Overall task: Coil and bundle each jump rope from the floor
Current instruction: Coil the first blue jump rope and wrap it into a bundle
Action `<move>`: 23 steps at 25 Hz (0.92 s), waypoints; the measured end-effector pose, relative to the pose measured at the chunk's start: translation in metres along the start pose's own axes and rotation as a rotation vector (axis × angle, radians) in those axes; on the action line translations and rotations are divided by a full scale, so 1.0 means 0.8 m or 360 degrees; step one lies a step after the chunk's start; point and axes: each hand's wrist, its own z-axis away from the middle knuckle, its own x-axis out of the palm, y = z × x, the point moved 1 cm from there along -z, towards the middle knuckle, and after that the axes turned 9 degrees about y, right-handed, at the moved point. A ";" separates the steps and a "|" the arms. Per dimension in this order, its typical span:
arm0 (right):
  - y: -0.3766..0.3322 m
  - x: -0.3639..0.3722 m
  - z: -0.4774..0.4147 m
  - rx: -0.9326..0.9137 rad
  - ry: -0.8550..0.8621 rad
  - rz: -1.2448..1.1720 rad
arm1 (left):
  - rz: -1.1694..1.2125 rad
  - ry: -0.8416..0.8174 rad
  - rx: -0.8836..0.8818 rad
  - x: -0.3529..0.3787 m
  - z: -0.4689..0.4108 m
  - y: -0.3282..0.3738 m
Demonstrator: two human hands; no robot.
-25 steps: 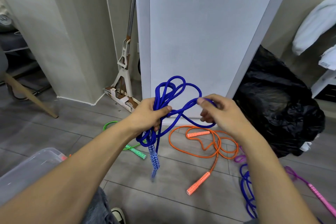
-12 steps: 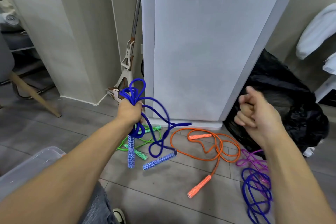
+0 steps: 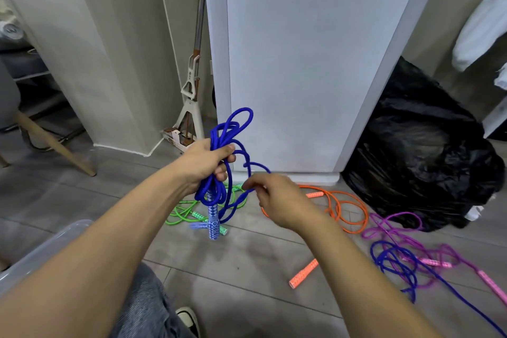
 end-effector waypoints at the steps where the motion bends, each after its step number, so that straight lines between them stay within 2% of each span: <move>1: 0.005 0.008 -0.001 -0.0050 -0.0037 0.0134 | 0.0022 -0.0061 -0.0003 0.003 0.006 0.006; 4: 0.021 0.031 0.003 -0.0309 -0.0153 0.0675 | 0.0123 -0.0202 -0.0027 0.010 0.020 0.019; 7: 0.028 0.046 0.007 -0.0383 -0.0176 0.1124 | 0.0241 -0.0271 -0.0097 0.011 0.024 0.024; 10: 0.028 0.049 0.007 -0.0402 -0.0303 0.1344 | 0.0243 -0.0298 -0.0121 0.011 0.022 0.021; 12: 0.027 0.046 0.004 -0.0341 -0.0311 0.1275 | -0.0005 -0.0229 -0.0045 0.005 0.016 0.011; 14: 0.024 0.032 -0.001 -0.0089 -0.0126 0.0716 | -0.0583 -0.0111 0.0132 -0.006 0.004 -0.003; 16: 0.022 0.004 -0.006 0.0262 -0.0033 -0.0167 | -0.1088 -0.0010 0.0251 -0.014 -0.008 -0.017; 17: 0.022 -0.014 -0.008 0.0347 -0.0019 -0.0501 | -0.1249 0.0053 0.0279 -0.017 -0.014 -0.021; 19: 0.029 -0.052 -0.008 0.0467 0.0114 -0.0928 | -0.1490 0.0196 0.0323 -0.022 -0.021 -0.026; 21: 0.051 -0.080 -0.008 0.0731 0.0555 -0.1472 | -0.1625 0.0344 0.0333 -0.027 -0.025 -0.030; 23: 0.085 -0.094 -0.006 0.1205 0.1034 -0.2038 | -0.1701 0.0487 0.0370 -0.031 -0.028 -0.032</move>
